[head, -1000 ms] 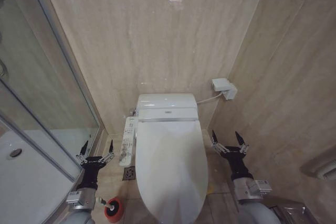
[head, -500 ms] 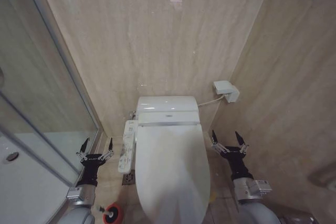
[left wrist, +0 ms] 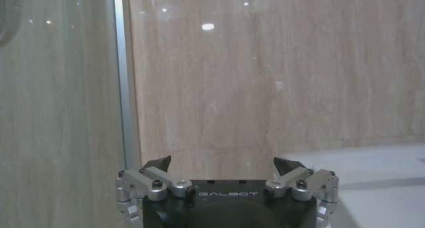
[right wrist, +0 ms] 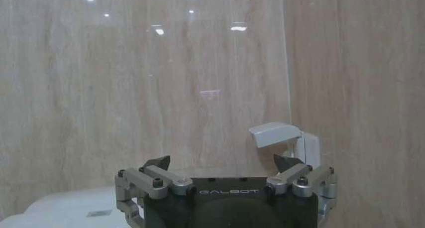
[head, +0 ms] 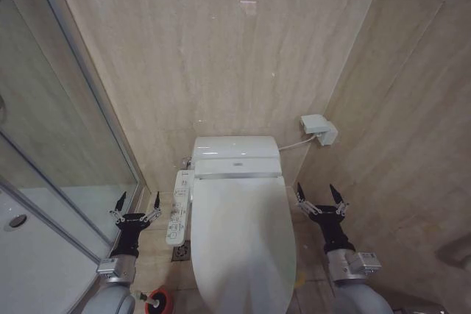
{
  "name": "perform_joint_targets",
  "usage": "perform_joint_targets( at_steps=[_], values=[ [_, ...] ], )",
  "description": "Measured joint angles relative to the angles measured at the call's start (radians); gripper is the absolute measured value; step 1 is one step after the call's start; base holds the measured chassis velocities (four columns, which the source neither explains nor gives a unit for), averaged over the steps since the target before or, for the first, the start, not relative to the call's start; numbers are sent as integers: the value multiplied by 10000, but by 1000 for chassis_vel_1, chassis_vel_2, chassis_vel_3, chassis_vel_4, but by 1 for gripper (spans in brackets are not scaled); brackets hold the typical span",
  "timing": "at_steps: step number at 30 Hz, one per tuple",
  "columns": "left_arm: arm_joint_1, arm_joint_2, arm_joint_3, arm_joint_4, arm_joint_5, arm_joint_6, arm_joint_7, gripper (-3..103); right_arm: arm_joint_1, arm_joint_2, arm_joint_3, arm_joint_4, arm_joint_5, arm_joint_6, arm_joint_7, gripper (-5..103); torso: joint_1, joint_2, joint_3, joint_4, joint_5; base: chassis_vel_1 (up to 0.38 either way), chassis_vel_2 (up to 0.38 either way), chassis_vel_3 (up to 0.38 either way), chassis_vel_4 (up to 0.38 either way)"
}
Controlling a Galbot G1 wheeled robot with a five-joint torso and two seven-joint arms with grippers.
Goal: Open the toilet lid, clean the toilet bowl with a toilet brush, close the toilet lid, and flush.
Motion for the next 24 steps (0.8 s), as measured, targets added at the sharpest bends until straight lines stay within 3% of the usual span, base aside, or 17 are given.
perform_joint_targets(
  at_steps=[24],
  values=[
    [-220,29,131,247,-7,-27,45,100,5,0,0,0,0,0,0,100,8,-2,3,2,0,-48,47,53,-48]
  ],
)
